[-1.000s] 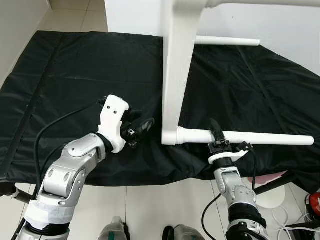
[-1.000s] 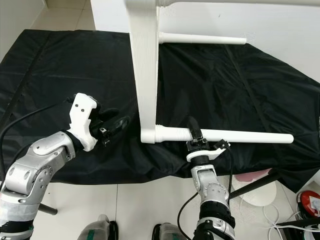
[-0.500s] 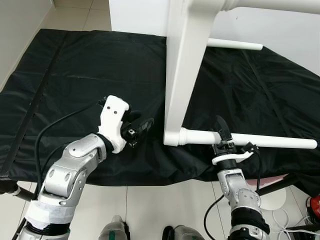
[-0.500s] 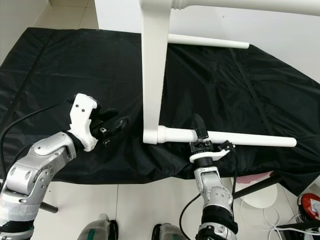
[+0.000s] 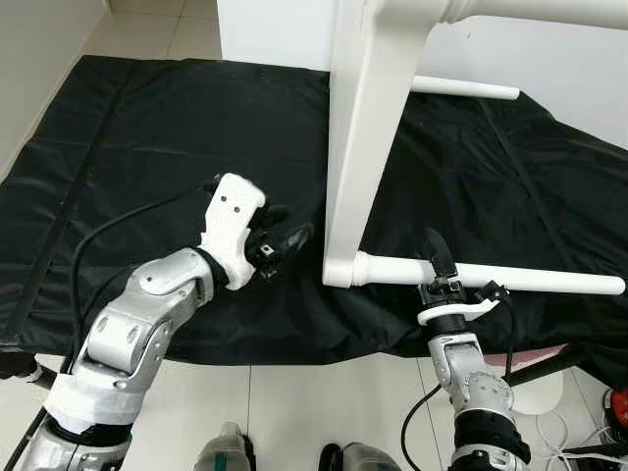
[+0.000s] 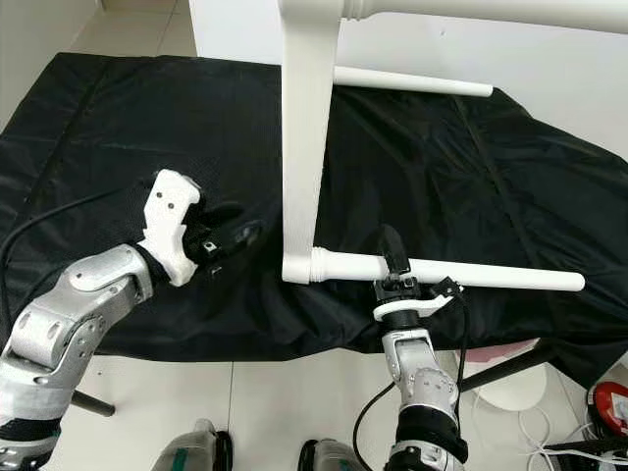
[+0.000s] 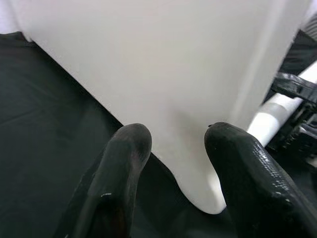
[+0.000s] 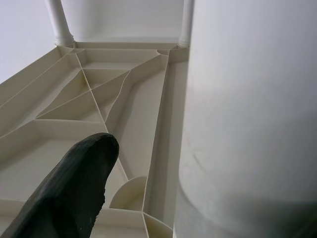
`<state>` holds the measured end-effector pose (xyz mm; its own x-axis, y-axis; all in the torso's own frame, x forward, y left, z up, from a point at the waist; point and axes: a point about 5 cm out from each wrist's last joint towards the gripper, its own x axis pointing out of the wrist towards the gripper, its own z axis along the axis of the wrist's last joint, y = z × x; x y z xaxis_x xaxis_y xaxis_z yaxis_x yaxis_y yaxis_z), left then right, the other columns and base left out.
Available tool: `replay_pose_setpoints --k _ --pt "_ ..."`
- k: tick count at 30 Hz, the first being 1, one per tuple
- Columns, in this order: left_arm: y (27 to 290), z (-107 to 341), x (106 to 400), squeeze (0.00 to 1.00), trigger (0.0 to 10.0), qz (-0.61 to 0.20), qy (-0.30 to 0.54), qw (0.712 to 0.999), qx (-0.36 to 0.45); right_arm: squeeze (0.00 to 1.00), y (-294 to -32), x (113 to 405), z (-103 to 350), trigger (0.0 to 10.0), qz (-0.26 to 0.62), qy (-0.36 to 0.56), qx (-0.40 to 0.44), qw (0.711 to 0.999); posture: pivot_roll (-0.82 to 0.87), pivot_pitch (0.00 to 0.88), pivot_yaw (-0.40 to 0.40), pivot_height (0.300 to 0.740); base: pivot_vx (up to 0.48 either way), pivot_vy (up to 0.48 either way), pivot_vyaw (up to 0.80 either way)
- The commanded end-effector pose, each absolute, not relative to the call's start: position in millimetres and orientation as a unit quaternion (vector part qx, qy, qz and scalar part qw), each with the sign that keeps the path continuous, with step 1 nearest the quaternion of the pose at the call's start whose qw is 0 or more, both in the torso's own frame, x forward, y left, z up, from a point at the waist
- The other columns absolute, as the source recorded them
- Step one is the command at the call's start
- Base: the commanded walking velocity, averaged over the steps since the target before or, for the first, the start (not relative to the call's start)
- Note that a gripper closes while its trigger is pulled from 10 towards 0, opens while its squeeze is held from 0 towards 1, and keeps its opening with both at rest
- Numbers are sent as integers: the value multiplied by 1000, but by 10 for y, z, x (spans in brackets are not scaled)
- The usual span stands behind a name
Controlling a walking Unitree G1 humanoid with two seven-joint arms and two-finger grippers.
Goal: Building children table
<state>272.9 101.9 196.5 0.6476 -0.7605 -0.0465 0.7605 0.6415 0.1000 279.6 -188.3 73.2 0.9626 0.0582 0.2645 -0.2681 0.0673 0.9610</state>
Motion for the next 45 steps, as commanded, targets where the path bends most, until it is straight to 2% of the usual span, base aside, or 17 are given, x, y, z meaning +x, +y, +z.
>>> replay_pose_setpoints --k 1,8,11,23,25,30,32,45 --pt "900 1968 2626 0 10000 -538 1 840 65 0 -1911 2722 563 10000 73 -52 683 725 97 72 -52 740 0 0 0" --pt "766 1951 2644 0 10000 -548 -6 832 87 0 -1926 2726 569 10000 73 -54 682 726 94 72 -51 740 0 0 0" --pt "628 1977 2718 0 10000 -533 -9 842 84 0 -1942 2729 576 10000 71 -58 681 726 92 69 -49 740 0 0 0" --pt "505 2069 2833 0 10000 -507 -24 859 66 0 -1951 2707 597 10000 73 -62 686 721 90 68 -49 740 0 0 0" --pt "477 2095 2881 0 10000 -501 -32 862 66 0 -1925 2586 667 10000 91 -61 689 716 89 70 -50 740 0 0 0" --pt "472 2099 2888 0 10000 -501 -33 862 65 0 -1919 2553 686 10000 96 -61 690 715 89 70 -50 740 0 0 0" --pt "465 2116 2912 0 10000 -499 -35 864 62 0 -1931 2441 788 10000 104 -68 690 713 75 75 -43 740 0 0 0" --pt "439 2142 2945 0 10000 -499 -40 864 58 0 -1909 2220 947 10000 119 -72 691 710 53 80 -38 740 0 0 0"
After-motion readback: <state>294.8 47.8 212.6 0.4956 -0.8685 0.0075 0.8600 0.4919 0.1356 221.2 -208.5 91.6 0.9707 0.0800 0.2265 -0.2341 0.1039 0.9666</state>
